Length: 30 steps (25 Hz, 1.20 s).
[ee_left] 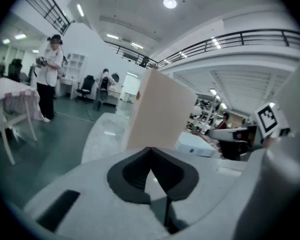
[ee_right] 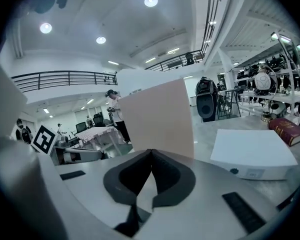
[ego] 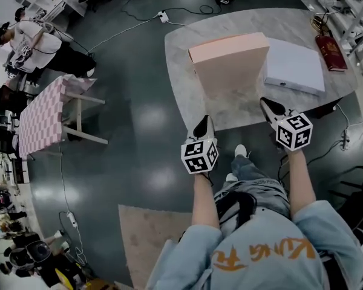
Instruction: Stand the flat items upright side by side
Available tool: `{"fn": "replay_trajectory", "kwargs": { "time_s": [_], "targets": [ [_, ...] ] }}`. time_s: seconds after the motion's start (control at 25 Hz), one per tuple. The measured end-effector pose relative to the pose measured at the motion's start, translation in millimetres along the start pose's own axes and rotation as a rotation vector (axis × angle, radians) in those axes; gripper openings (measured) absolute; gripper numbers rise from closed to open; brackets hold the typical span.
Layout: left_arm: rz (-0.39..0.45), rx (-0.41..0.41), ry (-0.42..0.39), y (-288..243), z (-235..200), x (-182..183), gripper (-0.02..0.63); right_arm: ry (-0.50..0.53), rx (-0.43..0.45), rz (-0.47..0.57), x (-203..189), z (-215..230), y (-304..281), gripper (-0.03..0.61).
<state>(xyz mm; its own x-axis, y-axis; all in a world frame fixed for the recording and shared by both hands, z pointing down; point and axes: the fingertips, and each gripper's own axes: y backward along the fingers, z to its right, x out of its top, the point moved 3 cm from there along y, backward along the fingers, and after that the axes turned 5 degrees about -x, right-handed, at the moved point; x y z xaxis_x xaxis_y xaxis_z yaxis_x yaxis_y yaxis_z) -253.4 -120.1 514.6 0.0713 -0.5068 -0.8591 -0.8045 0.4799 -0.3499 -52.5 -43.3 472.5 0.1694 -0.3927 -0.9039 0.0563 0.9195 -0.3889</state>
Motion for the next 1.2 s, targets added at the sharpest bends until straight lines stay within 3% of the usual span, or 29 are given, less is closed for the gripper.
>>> {"fn": "replay_trajectory", "kwargs": {
  "time_s": [0.12,0.4,0.56,0.88,1.2],
  "targets": [
    [-0.025,-0.142,0.085,15,29,-23,0.011,-0.006,0.025,0.001,-14,-16,20,0.000],
    [-0.087,-0.132,0.056,33,50,-62,0.012,0.003,0.008,-0.042,-48,-34,53,0.000],
    [-0.136,-0.110,-0.037,30,65,-62,0.012,-0.023,-0.026,-0.023,-45,-23,77,0.000],
    [-0.179,-0.124,-0.084,2,106,-68,0.012,-0.060,-0.082,-0.015,-58,19,109,0.000],
    [-0.196,-0.129,-0.102,-64,182,-73,0.012,-0.100,-0.133,0.000,-58,120,148,0.000]
  ]
}}
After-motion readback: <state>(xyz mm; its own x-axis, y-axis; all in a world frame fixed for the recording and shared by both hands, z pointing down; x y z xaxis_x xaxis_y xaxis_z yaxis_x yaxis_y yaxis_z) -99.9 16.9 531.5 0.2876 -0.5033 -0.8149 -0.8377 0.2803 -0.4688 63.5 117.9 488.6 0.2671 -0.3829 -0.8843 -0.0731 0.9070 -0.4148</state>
